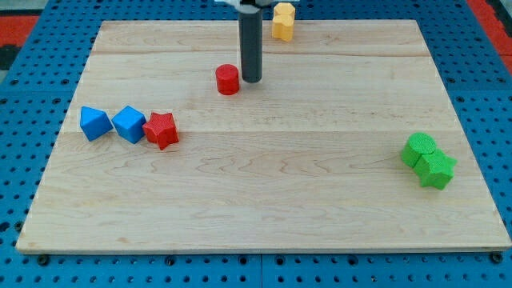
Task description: Move the red circle and yellow heart in opposite directions
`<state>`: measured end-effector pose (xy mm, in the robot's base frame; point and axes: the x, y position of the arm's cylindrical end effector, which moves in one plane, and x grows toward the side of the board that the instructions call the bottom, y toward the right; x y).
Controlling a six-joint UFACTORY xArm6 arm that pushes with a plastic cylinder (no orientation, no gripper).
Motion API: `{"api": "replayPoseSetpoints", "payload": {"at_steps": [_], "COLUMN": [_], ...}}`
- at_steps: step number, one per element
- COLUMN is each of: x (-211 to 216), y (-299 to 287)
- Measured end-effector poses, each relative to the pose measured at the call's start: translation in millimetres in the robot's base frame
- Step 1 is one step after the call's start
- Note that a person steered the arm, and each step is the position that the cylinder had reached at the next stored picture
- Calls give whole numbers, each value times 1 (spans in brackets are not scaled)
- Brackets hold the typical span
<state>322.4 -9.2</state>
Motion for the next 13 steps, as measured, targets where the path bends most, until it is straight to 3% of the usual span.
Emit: {"api": "replayPoseSetpoints", "payload": {"at_steps": [1,2,3,4,5,6,7,8,9,10,11,13], "x": [5,40,-47,-128,-129,-124,-123,-116,-103,-96,-90,-93], "y": [-113,-215,-188,-107,-61,44,90,57,68,131,118,189]}}
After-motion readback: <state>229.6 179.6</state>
